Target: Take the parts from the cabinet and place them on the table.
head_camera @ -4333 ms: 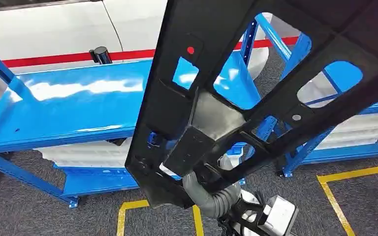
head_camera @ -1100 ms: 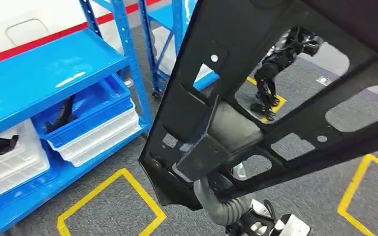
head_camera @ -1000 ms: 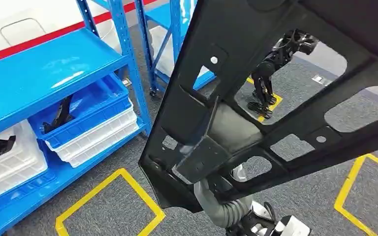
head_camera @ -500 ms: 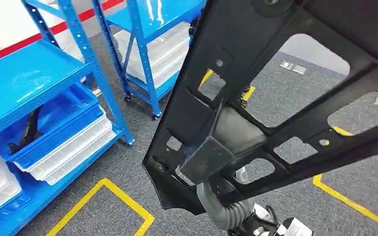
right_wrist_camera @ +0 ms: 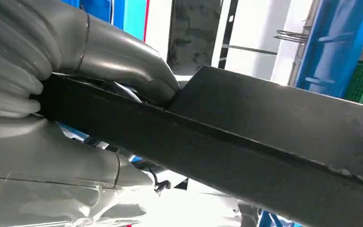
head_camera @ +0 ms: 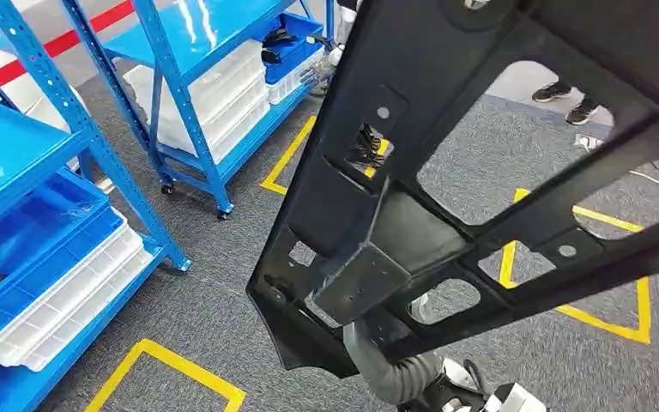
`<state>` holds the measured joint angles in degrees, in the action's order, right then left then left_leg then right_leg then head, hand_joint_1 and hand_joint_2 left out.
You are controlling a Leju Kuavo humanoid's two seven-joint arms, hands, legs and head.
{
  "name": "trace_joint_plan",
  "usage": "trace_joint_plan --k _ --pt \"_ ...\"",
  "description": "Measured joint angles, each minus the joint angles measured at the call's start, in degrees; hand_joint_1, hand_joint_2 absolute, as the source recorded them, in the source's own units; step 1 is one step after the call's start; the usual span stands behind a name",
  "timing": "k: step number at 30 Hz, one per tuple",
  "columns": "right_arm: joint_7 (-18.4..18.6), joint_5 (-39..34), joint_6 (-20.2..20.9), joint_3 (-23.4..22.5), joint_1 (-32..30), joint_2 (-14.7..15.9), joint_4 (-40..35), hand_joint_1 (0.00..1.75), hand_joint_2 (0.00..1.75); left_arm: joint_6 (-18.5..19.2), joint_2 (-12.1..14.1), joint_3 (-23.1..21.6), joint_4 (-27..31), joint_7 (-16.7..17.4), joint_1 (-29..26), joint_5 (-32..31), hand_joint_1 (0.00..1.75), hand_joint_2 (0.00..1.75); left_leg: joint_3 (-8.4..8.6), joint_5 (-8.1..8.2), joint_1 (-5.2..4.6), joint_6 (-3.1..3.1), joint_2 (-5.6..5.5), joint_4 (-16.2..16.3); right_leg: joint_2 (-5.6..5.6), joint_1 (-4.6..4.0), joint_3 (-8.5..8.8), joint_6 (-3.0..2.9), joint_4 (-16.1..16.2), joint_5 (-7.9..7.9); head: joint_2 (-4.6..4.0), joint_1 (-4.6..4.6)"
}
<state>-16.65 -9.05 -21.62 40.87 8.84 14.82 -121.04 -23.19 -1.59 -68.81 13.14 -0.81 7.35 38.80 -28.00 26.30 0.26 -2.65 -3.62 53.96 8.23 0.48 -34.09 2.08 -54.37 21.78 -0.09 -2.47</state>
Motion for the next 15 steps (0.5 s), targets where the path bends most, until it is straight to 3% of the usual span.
trace_joint_plan --k 1,2,3,4,5,6,7,8,9,10,11,12,13,15 --pt "0.06 0.04 0.07 -0.02 0.15 0.07 -0.11 1.75 1.75 -0.11 -0.33 0.0 -0.02 -0.33 0.03 0.06 0.0 1.75 0.18 -0.45 0.7 -0.47 1.0 -0.5 -0.5 -0.06 -0.21 0.06 -0.3 0.24 0.0 0.07" --pt "0.07 0.13 0.22 -0.02 0.43 0.07 -0.26 1.75 1.75 -0.2 -0.15 0.02 -0.02 -0.33 0.03 0.22 0.0 1.75 0.26 -0.54 0.65 -0.66 1.52 -0.59 -3.49 -0.47 -0.83 0.37 -1.64 1.31 0.0 -0.18" --pt "0.2 0.24 0.39 -0.02 0.95 0.11 -0.26 1.75 1.75 -0.3 -0.15 0.02 -0.04 -0.44 -0.1 0.28 0.0 1.75 0.25 -0.55 0.64 -0.94 2.47 -0.58 -5.77 -0.37 -2.59 0.7 -5.44 3.74 0.0 -0.5" --pt "0.46 0.59 0.55 0.0 1.13 0.11 -0.26 1.75 1.75 -0.46 -0.15 0.02 -0.02 -0.59 -0.33 0.41 0.0 1.75 0.23 -0.53 0.49 -0.97 3.4 -0.58 -6.94 -0.19 -5.14 1.06 -10.99 6.39 0.0 -0.48" --pt "0.57 0.65 0.57 0.0 1.17 0.11 -0.26 1.75 1.75 -0.57 -0.15 0.02 -0.02 -0.9 -0.49 0.42 0.0 1.75 0.2 -0.5 0.47 -0.97 4.29 -0.56 -7.35 -0.03 -7.44 1.33 -15.85 8.21 0.0 -0.48" --pt "0.87 0.7 0.59 0.0 1.21 0.11 -0.26 1.75 1.75 -0.7 -0.15 0.02 -0.02 -0.98 -0.52 0.42 0.0 1.75 0.18 -0.47 0.47 -0.99 5.09 -0.55 -7.46 0.17 -9.1 1.54 -19.37 9.06 0.0 -0.5" --pt "1.18 0.87 0.59 0.0 1.26 0.2 -0.26 1.75 1.75 -0.72 -0.17 0.0 -0.02 -1.07 -0.52 0.44 0.0 1.75 0.2 -0.42 0.51 -0.92 5.85 -0.55 -7.57 0.38 -9.31 1.68 -19.67 8.54 0.0 -0.5" --pt "1.4 1.16 0.61 0.0 1.44 0.26 -0.26 1.75 1.75 -0.79 -0.2 0.0 -0.02 -1.1 -0.54 0.44 0.0 1.75 0.27 -0.33 0.58 -0.79 6.56 -0.53 -7.8 0.59 -7.98 1.82 -17.08 6.83 0.0 -0.5" --pt "1.59 1.2 0.61 0.0 1.71 0.29 -0.26 1.75 1.75 -0.81 -0.33 0.0 -0.02 -1.12 -0.56 0.44 0.0 1.75 0.46 -0.18 0.68 -0.57 7.19 -0.53 -8.29 0.77 -5.2 1.93 -12.1 4.4 0.0 -0.5" --pt "1.81 1.35 0.61 0.0 2.02 0.29 -0.28 1.75 1.75 -0.83 -0.37 0.0 -0.02 -1.2 -0.55 0.44 0.0 1.75 0.7 0.02 0.74 -0.28 7.69 -0.5 -9.66 0.84 -1.98 2.01 -6.35 2.1 0.0 -0.5" --pt "2.23 1.51 0.61 0.0 2.43 0.29 -0.35 1.75 1.75 -0.83 -0.37 0.0 -0.02 -1.31 -0.57 0.44 0.0 1.75 1.03 0.29 0.53 0.15 8.14 -0.44 -12.72 0.82 0.78 2.09 -1.56 1.1 0.0 -0.52" --pt "2.54 1.79 0.61 0.02 2.88 0.29 -0.39 1.75 1.75 -0.92 -0.37 0.0 -0.02 -1.36 -0.57 0.46 0.0 1.75 1.0 0.69 0.07 0.59 8.45 -0.24 -12.86 0.11 1.04 1.4 -0.72 1.57 0.0 -0.52" --pt "2.64 1.88 0.61 0.02 3.02 0.33 -0.61 1.75 1.75 -0.92 -0.42 0.02 -0.02 -1.49 -0.55 0.44 0.0 1.75 1.14 0.64 -0.07 0.81 8.94 -0.42 -12.0 0.26 0.77 0.65 -0.86 1.63 0.0 -0.28" --pt "3.1 2.03 0.59 0.04 3.16 0.37 -0.77 1.75 1.75 -0.92 -0.59 0.0 -0.02 -1.49 -0.52 0.44 0.0 1.75 1.38 0.73 0.05 1.37 10.02 -0.65 -10.9 -0.08 0.37 -0.1 -0.99 1.74 0.0 -0.28"
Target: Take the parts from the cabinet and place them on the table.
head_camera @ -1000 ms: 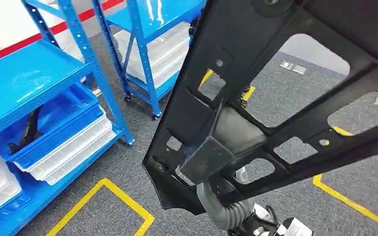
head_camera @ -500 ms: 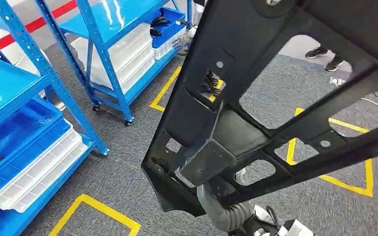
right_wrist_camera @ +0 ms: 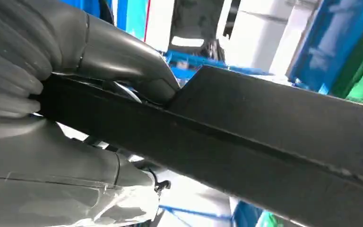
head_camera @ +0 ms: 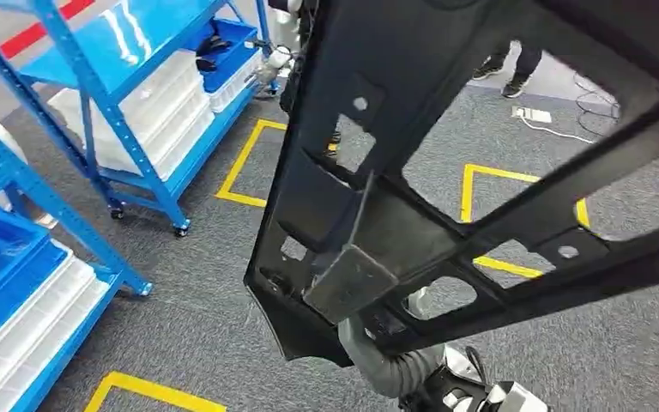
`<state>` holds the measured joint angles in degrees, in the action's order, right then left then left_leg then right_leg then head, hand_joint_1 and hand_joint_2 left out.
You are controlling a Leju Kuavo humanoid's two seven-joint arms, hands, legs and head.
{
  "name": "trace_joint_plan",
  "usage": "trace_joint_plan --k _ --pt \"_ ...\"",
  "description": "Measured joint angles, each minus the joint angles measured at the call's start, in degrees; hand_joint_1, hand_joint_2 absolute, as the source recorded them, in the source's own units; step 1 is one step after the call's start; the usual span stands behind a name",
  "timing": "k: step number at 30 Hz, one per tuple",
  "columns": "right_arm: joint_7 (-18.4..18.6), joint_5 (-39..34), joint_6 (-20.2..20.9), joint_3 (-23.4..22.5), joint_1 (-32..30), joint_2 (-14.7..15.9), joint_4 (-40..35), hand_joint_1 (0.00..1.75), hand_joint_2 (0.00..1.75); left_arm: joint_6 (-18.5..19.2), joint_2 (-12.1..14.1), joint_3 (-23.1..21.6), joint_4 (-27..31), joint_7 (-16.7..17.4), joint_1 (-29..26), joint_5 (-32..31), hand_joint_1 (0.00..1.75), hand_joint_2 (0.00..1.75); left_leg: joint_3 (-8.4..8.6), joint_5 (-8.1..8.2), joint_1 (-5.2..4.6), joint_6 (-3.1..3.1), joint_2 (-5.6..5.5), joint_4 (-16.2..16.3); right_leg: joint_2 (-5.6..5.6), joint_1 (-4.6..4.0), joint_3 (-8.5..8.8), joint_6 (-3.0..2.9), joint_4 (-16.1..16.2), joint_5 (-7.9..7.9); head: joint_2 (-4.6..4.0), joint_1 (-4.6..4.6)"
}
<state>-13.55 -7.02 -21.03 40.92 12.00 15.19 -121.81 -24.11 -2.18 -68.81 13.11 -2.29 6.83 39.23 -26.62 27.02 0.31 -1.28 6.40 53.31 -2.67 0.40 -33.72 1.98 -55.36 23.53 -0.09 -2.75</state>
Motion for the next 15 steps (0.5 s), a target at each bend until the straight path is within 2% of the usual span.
trace_joint_plan --k 1,2,3,4,5,6,7,8,9,10,11,12,13,15 --pt "0.27 0.07 0.0 0.0 0.23 0.02 -0.09 1.75 1.75 0.0 -0.07 0.0 0.0 0.0 0.08 0.0 0.0 1.75 0.08 0.28 0.15 0.4 0.63 0.04 0.68 0.14 0.06 -0.55 0.23 -0.26 0.0 -0.04" --pt "0.44 0.3 -0.02 0.0 0.33 0.02 -0.33 1.75 1.75 0.06 -0.09 0.0 0.0 0.0 0.18 -0.02 0.0 1.75 -0.31 1.47 0.5 0.68 -1.72 1.4 1.42 0.4 0.01 -0.88 0.31 -0.41 0.0 0.06" --pt "0.48 0.48 -0.07 0.02 0.6 0.02 -0.46 1.75 1.75 0.07 -0.18 0.02 0.0 0.0 0.19 -0.02 0.0 1.75 -1.75 3.65 0.59 0.72 -3.75 4.74 1.85 0.41 -0.05 -1.35 0.28 -0.48 0.0 0.13" --pt "0.7 0.65 -0.22 0.02 0.82 0.0 -0.55 1.75 1.75 0.05 -0.18 0.04 0.0 -0.06 0.21 -0.02 0.0 1.75 -3.98 6.12 0.61 0.71 -4.93 9.63 2.44 0.36 -0.1 -1.55 0.28 -0.52 0.0 0.15" --pt "0.99 0.96 -0.42 0.02 0.83 0.02 -0.59 1.75 1.75 -0.04 -0.26 0.07 0.0 -0.2 0.6 -0.02 0.0 1.75 -6.73 8.39 0.41 0.76 -5.53 15.57 3.18 -0.1 -0.11 -1.64 0.28 -0.55 0.0 0.17" --pt "1.25 1.01 -0.61 0.04 0.78 0.04 -0.59 1.75 1.75 -0.04 -0.39 0.07 0.0 -0.26 0.94 -0.02 0.0 1.75 -8.5 9.26 0.47 0.72 -5.66 19.01 3.73 -0.12 -0.16 -1.76 0.26 -0.55 0.0 0.26" --pt "1.4 1.01 -0.7 0.09 0.79 0.04 -0.59 1.75 1.75 -0.04 -0.39 0.07 0.0 -0.26 1.11 -0.02 0.0 1.75 -9.26 8.8 0.36 0.52 -5.72 20.17 4.51 -0.44 -0.13 -1.75 0.26 -0.56 0.0 0.24" --pt "1.47 1.01 -0.87 0.11 0.78 0.04 -0.59 1.75 1.75 -0.04 -0.42 0.07 0.0 -0.24 1.15 -0.04 0.0 1.75 -8.61 7.03 0.18 0.12 -5.8 18.2 5.46 -0.67 -0.04 -1.82 0.25 -0.61 0.0 0.26" --pt "1.47 1.01 -1.07 0.15 0.78 0.04 -0.59 1.75 1.75 -0.04 -0.42 0.04 0.0 -0.22 1.13 -0.11 0.0 1.75 -6.98 4.43 -0.03 -0.41 -5.98 14.05 6.34 -0.75 0.05 -1.8 0.24 -0.65 0.0 0.24" --pt "1.47 1.01 -1.2 0.18 0.79 0.04 -0.66 1.75 1.75 0.04 -0.42 0.04 0.0 -0.09 1.08 -0.11 0.0 1.75 -4.7 1.51 -0.2 -0.93 -6.77 8.59 7.15 -0.88 0.17 -1.75 0.24 -0.7 0.0 0.26" --pt "1.47 1.01 -1.25 0.22 0.75 0.04 -0.72 1.75 1.75 0.04 -0.39 0.02 -0.02 0.09 0.95 -0.15 0.0 1.75 -2.67 -0.98 -0.24 -1.41 -9.7 3.36 7.81 -0.79 0.12 -1.74 0.27 -0.77 0.0 0.24" --pt "1.49 1.0 -1.33 0.24 0.84 0.04 -0.77 1.75 1.75 0.04 -0.35 0.02 -0.02 0.13 0.78 -0.15 0.0 1.75 -2.33 -0.35 -0.23 -1.64 -11.96 2.05 8.38 -1.13 -0.21 -1.39 0.1 -1.06 0.0 0.2" --pt "1.47 1.0 -1.42 0.24 0.87 0.04 -0.79 1.75 1.75 0.04 -0.35 0.0 -0.02 0.13 0.68 -0.15 0.0 1.75 -2.4 -0.68 -0.28 -1.45 -11.42 1.74 9.05 -0.72 -0.64 -1.19 0.0 -1.23 0.0 0.2" --pt "1.44 1.01 -1.64 0.28 0.61 0.07 -0.87 1.75 1.75 0.04 -0.37 -0.02 -0.02 0.24 0.58 -0.15 0.0 1.75 -2.43 -0.86 -0.85 -1.89 -10.38 1.72 10.31 -0.2 -0.89 -0.45 0.31 -1.71 0.0 0.22"
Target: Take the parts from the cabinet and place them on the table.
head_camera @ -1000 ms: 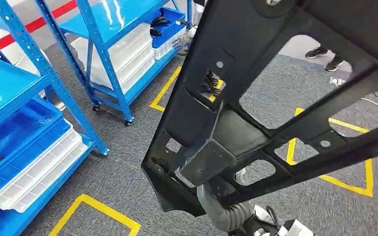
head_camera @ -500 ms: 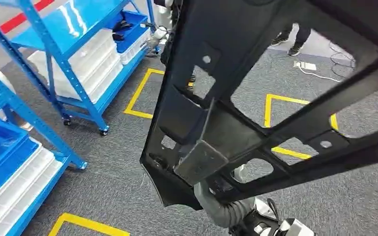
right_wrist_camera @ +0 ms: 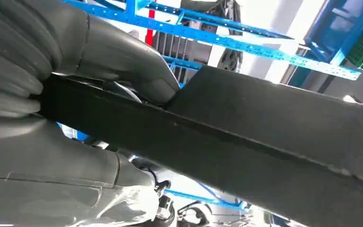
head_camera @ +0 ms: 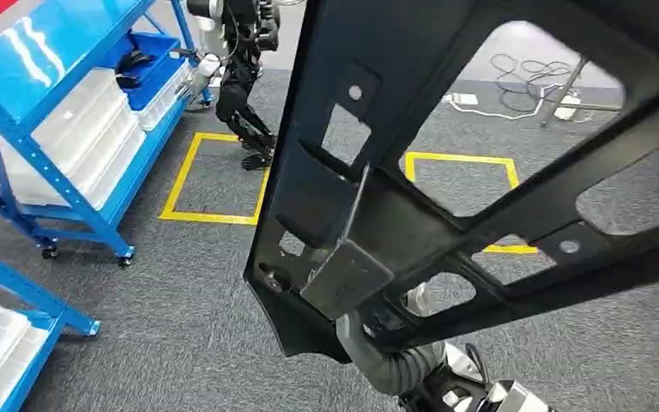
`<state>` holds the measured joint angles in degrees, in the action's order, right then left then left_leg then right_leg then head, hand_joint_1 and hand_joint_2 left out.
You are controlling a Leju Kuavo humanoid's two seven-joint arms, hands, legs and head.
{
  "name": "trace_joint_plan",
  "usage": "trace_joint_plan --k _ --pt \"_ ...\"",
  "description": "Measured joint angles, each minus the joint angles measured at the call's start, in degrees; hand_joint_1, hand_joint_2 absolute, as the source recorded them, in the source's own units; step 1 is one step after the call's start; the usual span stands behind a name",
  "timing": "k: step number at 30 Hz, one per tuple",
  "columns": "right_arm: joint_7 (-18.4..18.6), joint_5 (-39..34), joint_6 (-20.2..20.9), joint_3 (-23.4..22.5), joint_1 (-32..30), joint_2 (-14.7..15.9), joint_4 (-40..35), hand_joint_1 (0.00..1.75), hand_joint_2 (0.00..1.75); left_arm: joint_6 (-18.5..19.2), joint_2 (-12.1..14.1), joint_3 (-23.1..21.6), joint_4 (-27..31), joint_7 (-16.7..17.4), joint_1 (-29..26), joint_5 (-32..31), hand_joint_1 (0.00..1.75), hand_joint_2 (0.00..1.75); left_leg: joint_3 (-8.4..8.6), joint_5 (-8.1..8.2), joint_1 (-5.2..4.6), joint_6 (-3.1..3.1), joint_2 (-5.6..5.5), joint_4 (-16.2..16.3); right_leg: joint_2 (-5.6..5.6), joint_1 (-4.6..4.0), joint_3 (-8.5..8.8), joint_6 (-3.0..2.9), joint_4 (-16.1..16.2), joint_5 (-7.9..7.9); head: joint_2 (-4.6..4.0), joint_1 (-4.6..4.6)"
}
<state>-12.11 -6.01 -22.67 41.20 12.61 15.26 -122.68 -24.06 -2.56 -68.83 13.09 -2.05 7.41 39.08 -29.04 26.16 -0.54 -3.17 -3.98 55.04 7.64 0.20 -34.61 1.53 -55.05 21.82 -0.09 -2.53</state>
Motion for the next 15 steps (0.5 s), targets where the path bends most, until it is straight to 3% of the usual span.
trace_joint_plan --k 1,2,3,5,6,7,8,9,10,11,12,13,15 --pt "0.0 0.0 -0.04 0.0 0.01 0.02 -0.07 1.75 1.75 0.0 0.0 0.02 0.0 0.09 0.11 0.0 0.0 1.75 0.14 -0.34 0.16 -0.42 0.64 -0.45 0.71 -0.21 -0.16 0.36 0.05 -0.17 0.0 0.0" --pt "-0.02 0.02 -0.18 0.0 -0.17 0.09 -0.24 1.75 1.75 0.0 0.0 0.02 0.0 0.26 0.17 0.0 0.0 1.75 0.38 -0.7 0.47 -0.86 1.61 -0.81 -1.16 -0.16 -0.31 0.4 -0.67 0.42 0.0 0.02" --pt "-0.09 0.07 -0.33 0.0 -0.02 0.13 -0.48 1.75 1.75 0.0 0.02 0.02 0.0 0.31 0.09 -0.02 0.0 1.75 0.38 -0.77 0.44 -1.11 2.23 -0.93 -4.25 -0.56 -1.54 0.61 -3.35 2.46 0.0 -0.24" --pt "-0.07 0.09 -0.42 0.0 -0.03 0.17 -0.55 1.75 1.75 0.09 0.02 0.0 0.0 0.46 -0.43 -0.04 0.0 1.75 0.28 -0.76 0.32 -1.29 4.03 -0.91 -6.55 -0.27 -5.99 1.11 -13.02 7.33 0.0 -0.2" --pt "-0.04 0.09 -0.52 0.0 -0.19 0.2 -0.55 1.75 1.75 0.07 0.04 0.02 0.0 0.52 -0.65 0.04 0.0 1.75 0.16 -0.74 0.28 -1.3 4.94 -0.9 -6.86 -0.14 -8.03 1.25 -17.44 8.98 0.0 -0.2" --pt "0.02 0.11 -0.61 0.0 -0.38 0.26 -0.55 1.75 1.75 0.07 0.09 0.02 0.0 0.57 -0.64 0.02 0.0 1.75 0.09 -0.73 0.28 -1.3 5.73 -0.89 -6.99 0.0 -9.02 1.36 -19.7 9.35 0.0 -0.2" --pt "0.11 0.18 -0.72 0.0 -0.54 0.35 -0.55 1.75 1.75 0.04 0.13 0.02 0.0 0.79 -0.59 0.0 0.0 1.75 0.1 -0.72 0.28 -1.28 6.52 -0.89 -7.09 0.13 -8.37 1.42 -18.78 8.47 0.0 -0.2" --pt "0.13 0.22 -0.74 0.0 -0.62 0.37 -0.55 1.75 1.75 0.04 0.13 0.02 0.0 0.96 -0.55 0.0 0.0 1.75 0.18 -0.66 0.28 -1.21 7.26 -0.89 -7.35 0.19 -6.11 1.41 -15.06 6.58 0.0 -0.2" --pt "0.2 0.42 -0.77 0.0 -0.61 0.39 -0.57 1.75 1.75 -0.04 0.13 0.02 0.0 1.01 -0.54 -0.02 0.0 1.75 0.3 -0.55 0.29 -1.05 7.92 -0.89 -7.98 0.19 -2.74 1.32 -9.27 4.23 0.0 -0.2" --pt "0.31 0.5 -0.79 0.0 -0.61 0.44 -0.74 1.75 1.75 -0.11 0.13 0.02 0.0 1.07 -0.54 -0.04 0.0 1.75 0.51 -0.44 0.24 -0.88 8.41 -0.89 -9.94 0.09 0.67 1.15 -3.65 2.43 0.0 -0.22" --pt "0.39 0.52 -0.81 0.0 -0.52 0.48 -0.87 1.75 1.75 -0.17 0.15 0.02 0.0 1.11 -0.56 -0.02 0.0 1.75 0.62 -0.21 -0.15 -0.55 8.95 -0.87 -12.83 -0.43 2.56 0.83 0.03 2.93 0.0 -0.2" --pt "0.46 0.57 -0.83 0.0 -0.52 0.48 -0.92 1.75 1.75 -0.17 0.15 0.02 0.0 1.11 -0.56 0.13 0.0 1.75 0.63 0.0 -0.35 -0.22 9.37 -0.73 -11.77 -0.61 2.42 0.14 0.07 2.51 0.0 -0.11" --pt "0.59 0.61 -0.96 0.0 -0.64 0.59 -1.03 1.75 1.75 -0.15 0.17 0.02 0.0 0.96 -0.65 0.2 0.0 1.75 0.7 0.06 -0.24 0.34 10.44 -0.86 -10.54 -0.74 2.05 -0.31 -0.09 2.57 0.02 -0.13"
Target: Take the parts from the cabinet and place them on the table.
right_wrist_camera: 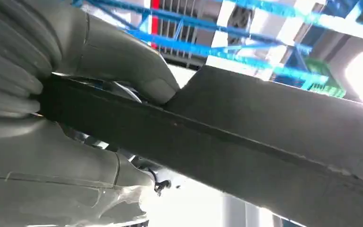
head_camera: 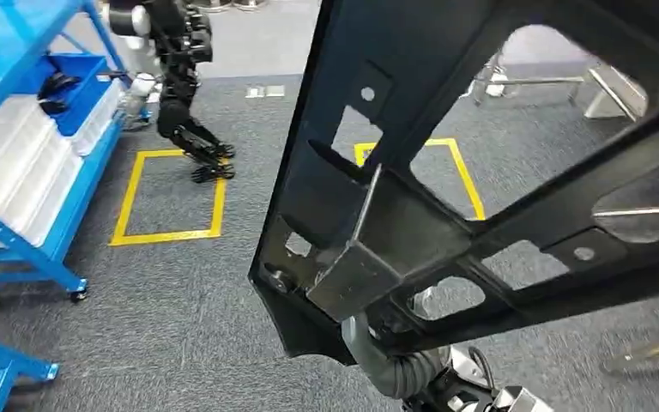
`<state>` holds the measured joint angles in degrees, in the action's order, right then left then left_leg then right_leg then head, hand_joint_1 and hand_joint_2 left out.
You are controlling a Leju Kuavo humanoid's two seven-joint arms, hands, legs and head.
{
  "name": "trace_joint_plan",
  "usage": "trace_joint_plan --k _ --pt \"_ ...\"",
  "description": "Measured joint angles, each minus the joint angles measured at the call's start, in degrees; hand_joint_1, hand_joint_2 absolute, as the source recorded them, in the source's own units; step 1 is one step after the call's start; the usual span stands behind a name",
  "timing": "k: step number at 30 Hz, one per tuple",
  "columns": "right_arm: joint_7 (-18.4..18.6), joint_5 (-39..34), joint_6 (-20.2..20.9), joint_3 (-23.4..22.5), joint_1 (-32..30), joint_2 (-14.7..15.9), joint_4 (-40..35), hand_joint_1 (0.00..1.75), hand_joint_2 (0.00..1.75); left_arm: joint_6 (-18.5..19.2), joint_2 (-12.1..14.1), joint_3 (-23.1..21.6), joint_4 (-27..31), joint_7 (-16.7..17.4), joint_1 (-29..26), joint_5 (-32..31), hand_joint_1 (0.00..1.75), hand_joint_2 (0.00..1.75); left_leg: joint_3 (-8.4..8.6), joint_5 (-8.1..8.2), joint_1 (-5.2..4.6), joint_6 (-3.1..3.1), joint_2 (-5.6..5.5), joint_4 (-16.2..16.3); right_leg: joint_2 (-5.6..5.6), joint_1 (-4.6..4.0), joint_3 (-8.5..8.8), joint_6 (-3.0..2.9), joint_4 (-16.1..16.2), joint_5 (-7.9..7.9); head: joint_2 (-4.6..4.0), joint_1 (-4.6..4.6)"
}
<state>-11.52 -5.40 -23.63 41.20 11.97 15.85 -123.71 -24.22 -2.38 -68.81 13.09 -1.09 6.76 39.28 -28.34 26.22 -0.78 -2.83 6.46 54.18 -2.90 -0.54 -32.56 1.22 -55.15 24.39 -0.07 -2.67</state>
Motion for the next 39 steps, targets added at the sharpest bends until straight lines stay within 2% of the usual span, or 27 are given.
trace_joint_plan --k 1,2,3,5,7,8,10,11,12,13,16,17,18,19,21,22,23,24,26,27,28,32,34,36,37,38,39 --pt "0.04 0.0 -0.02 0.0 -0.04 0.09 -0.06 1.75 1.75 0.0 0.0 0.0 0.0 -0.02 0.07 -0.07 0.0 1.75 0.16 0.11 -0.08 0.35 0.75 -0.02 0.71 -0.03 -0.1 -0.4 0.25 -0.21 -0.02 -0.02" --pt "0.09 0.0 -0.02 0.0 -0.07 0.11 -0.24 1.75 1.75 0.0 0.02 0.0 0.0 -0.04 0.09 -0.02 0.0 1.75 -0.06 0.6 0.19 0.67 0.14 0.4 1.3 0.6 0.11 -0.83 0.58 -0.55 0.0 -0.04" --pt "0.07 0.0 -0.02 0.0 -0.01 0.2 -0.39 1.75 1.75 -0.02 0.0 0.0 0.0 -0.13 0.1 0.13 0.0 1.75 -0.69 2.02 0.36 1.02 -2.68 2.35 1.79 0.64 0.04 -0.96 0.57 -0.59 -0.02 0.07" --pt "0.09 -0.04 -0.02 0.0 -0.02 0.22 -0.41 1.75 1.75 -0.2 -0.04 0.07 0.0 -0.64 0.14 0.59 0.0 1.75 -5.0 6.91 0.63 1.49 -5.46 11.93 2.96 0.69 -0.13 -1.32 0.55 -0.77 -0.02 0.15" --pt "0.09 -0.13 -0.02 0.02 -0.26 0.28 -0.39 1.75 1.75 -0.2 -0.07 0.17 0.0 -0.7 0.83 0.72 0.0 1.75 -8.6 9.29 0.62 1.73 -5.86 19.72 4.32 0.66 -0.22 -1.37 0.52 -0.82 -0.02 0.18" --pt "0.09 -0.13 -0.02 0.02 -0.31 0.28 -0.39 1.75 1.75 -0.15 -0.07 0.15 0.0 -0.7 0.89 0.72 0.0 1.75 -8.5 8.39 0.66 1.75 -5.87 19.48 5.17 0.67 -0.17 -1.36 0.51 -0.83 -0.02 0.15" --pt "-0.04 -0.2 -0.09 0.04 -0.49 0.28 -0.39 1.75 1.75 -0.02 -0.07 0.13 0.0 -0.61 0.74 0.7 0.0 1.75 -4.88 3.65 0.81 1.56 -6.23 11.78 6.98 0.69 0.08 -1.28 0.5 -0.88 -0.02 0.2" --pt "-0.15 -0.33 -0.2 0.04 -0.53 0.28 -0.39 1.75 1.75 0.0 -0.07 0.13 0.0 -0.52 0.57 0.72 0.0 1.75 -2.09 0.52 0.99 1.42 -7.55 5.5 7.84 0.7 0.24 -1.2 0.48 -0.92 -0.02 0.2" --pt "-0.28 -0.41 -0.2 0.04 -0.55 0.28 -0.39 1.75 1.75 0.0 -0.05 0.11 0.0 -0.44 0.3 0.7 0.0 1.75 -0.78 -0.61 1.33 1.25 -11.6 1.49 8.46 0.81 -0.07 -0.98 0.51 -1.05 -0.02 0.2" --pt "-0.42 -0.5 -0.22 0.04 -0.43 0.28 -0.39 1.75 1.75 0.0 -0.07 0.11 0.0 -0.42 0.1 0.7 0.0 1.75 -0.49 -0.27 1.45 1.17 -12.58 0.09 9.33 0.51 -0.63 -0.58 0.2 -1.25 0.0 0.22" --pt "-0.68 -0.55 -0.39 0.04 -0.78 0.31 -0.42 1.75 1.75 -0.04 -0.07 0.11 0.0 -0.2 0.23 0.74 0.0 1.75 -0.77 -0.41 0.79 0.57 -10.92 0.22 11.27 1.16 -1.43 0.61 0.6 -2.03 -0.02 0.15" --pt "-0.72 -0.55 -0.39 0.02 -0.77 0.33 -0.46 1.75 1.75 -0.07 -0.18 0.11 0.0 -0.17 0.22 0.74 0.0 1.75 -0.2 -0.81 1.35 0.03 -9.97 -0.42 11.61 1.04 -1.65 0.88 0.46 -1.93 -0.02 0.2" --pt "-0.77 -0.5 -0.42 0.02 -0.86 0.35 -0.48 1.75 1.75 -0.13 -0.15 0.13 0.0 -0.15 0.28 0.77 0.0 1.75 0.03 -0.97 1.29 -0.27 -9.2 -0.69 7.89 0.73 -2.13 0.97 -0.97 -0.9 -0.02 0.06" --pt "-0.83 -0.48 -0.42 0.02 -0.74 0.35 -0.48 1.75 1.75 -0.13 -0.09 0.11 0.0 -0.09 0.21 0.77 0.0 1.75 0.1 -0.95 1.22 -0.73 -8.25 -0.7 5.27 0.7 -3.77 1.3 -4.49 1.26 -0.02 -0.05" --pt "-0.85 -0.5 -0.55 0.02 -0.87 0.35 -0.46 1.75 1.75 -0.15 -0.02 0.11 0.0 -0.11 0.01 0.79 0.0 1.75 0.06 -0.86 0.95 -0.86 -6.44 -0.69 3.79 1.06 -8.52 1.75 -14.13 5.51 -0.02 -0.04" --pt "-0.85 -0.5 -0.55 0.02 -0.94 0.35 -0.46 1.75 1.75 -0.24 0.04 0.11 0.0 -0.11 -0.02 0.79 0.0 1.75 0.0 -0.83 0.92 -0.85 -5.55 -0.67 3.68 1.26 -10.51 1.96 -18.06 6.59 -0.02 -0.04" --pt "-0.85 -0.5 -0.55 0.02 -1.02 0.39 -0.46 1.75 1.75 -0.28 0.07 0.11 0.0 -0.11 0.0 0.79 0.0 1.75 0.03 -0.77 0.92 -0.79 -4.69 -0.67 3.62 1.43 -11.0 2.09 -18.89 6.21 -0.02 -0.07" --pt "-0.85 -0.5 -0.55 0.02 -1.05 0.42 -0.46 1.75 1.75 -0.28 0.07 0.11 0.0 -0.11 0.0 0.79 0.0 1.75 0.08 -0.68 0.94 -0.69 -3.98 -0.67 3.48 1.57 -9.96 2.2 -16.82 4.77 -0.02 -0.07" --pt "-0.85 -0.48 -0.55 0.0 -1.05 0.42 -0.46 1.75 1.75 -0.28 0.07 0.09 0.0 -0.22 0.01 0.74 0.0 1.75 0.43 -0.35 1.05 -0.23 -2.67 -0.63 1.96 1.82 -4.15 2.36 -6.46 0.15 -0.02 -0.07" --pt "-0.87 -0.48 -0.55 0.02 -1.04 0.42 -0.46 1.75 1.75 -0.28 0.07 0.09 0.0 -0.26 -0.02 0.72 0.0 1.75 0.75 -0.08 0.95 0.17 -2.22 -0.55 -0.4 1.85 -0.99 2.43 -1.21 -1.17 -0.02 -0.07" --pt "-0.9 -0.48 -0.55 0.02 -0.99 0.42 -0.46 1.75 1.75 -0.31 0.2 0.09 0.0 -0.33 -0.03 0.72 0.0 1.75 0.66 0.38 0.42 0.66 -1.77 -0.35 -1.02 1.22 -0.62 1.9 -0.23 -0.62 -0.02 0.0" --pt "-0.94 -0.46 -0.57 -0.02 -1.02 0.48 -0.61 1.75 1.75 -0.46 0.24 0.09 0.0 -0.63 0.08 0.7 0.0 1.75 1.29 0.94 0.88 1.91 -0.17 -0.52 1.48 0.88 -1.02 0.03 -0.25 -0.53 -0.02 0.0" --pt "-0.96 -0.46 -0.55 -0.02 -0.91 0.48 -0.7 1.75 1.75 -0.46 0.24 0.09 0.0 -0.66 0.17 0.72 0.0 1.75 -0.44 3.9 1.34 2.44 -4.55 3.81 2.44 1.2 -0.97 -0.69 -0.18 -0.73 0.0 0.11" --pt "-0.96 -0.42 -0.57 -0.02 -0.92 0.5 -0.74 1.75 1.75 -0.5 0.24 0.15 0.0 -0.79 0.45 0.74 0.0 1.75 -5.07 8.55 1.21 2.55 -5.75 13.8 3.54 1.06 -1.02 -0.97 -0.19 -0.76 0.0 0.09" --pt "-0.92 -0.35 -0.57 0.0 -0.94 0.5 -0.74 1.75 1.75 -0.5 0.22 0.15 0.0 -0.79 0.87 0.72 0.0 1.75 -7.14 9.79 1.12 2.5 -5.84 17.98 4.13 0.92 -1.02 -1.03 -0.19 -0.77 -0.02 0.11" --pt "-0.92 -0.22 -0.57 0.0 -0.94 0.5 -0.74 1.75 1.75 -0.48 0.2 0.13 0.0 -0.7 1.01 0.7 0.0 1.75 -8.02 9.63 1.1 2.32 -5.87 19.57 4.92 0.8 -0.98 -1.04 -0.21 -0.78 -0.02 0.11" --pt "-0.92 -0.11 -0.57 0.0 -0.94 0.5 -0.74 1.75 1.75 -0.42 0.2 0.11 0.0 -0.61 0.87 0.74 0.0 1.75 -7.63 8.08 1.06 2.01 -5.89 18.15 5.82 0.72 -0.89 -1.04 -0.21 -0.78 -0.02 0.11"
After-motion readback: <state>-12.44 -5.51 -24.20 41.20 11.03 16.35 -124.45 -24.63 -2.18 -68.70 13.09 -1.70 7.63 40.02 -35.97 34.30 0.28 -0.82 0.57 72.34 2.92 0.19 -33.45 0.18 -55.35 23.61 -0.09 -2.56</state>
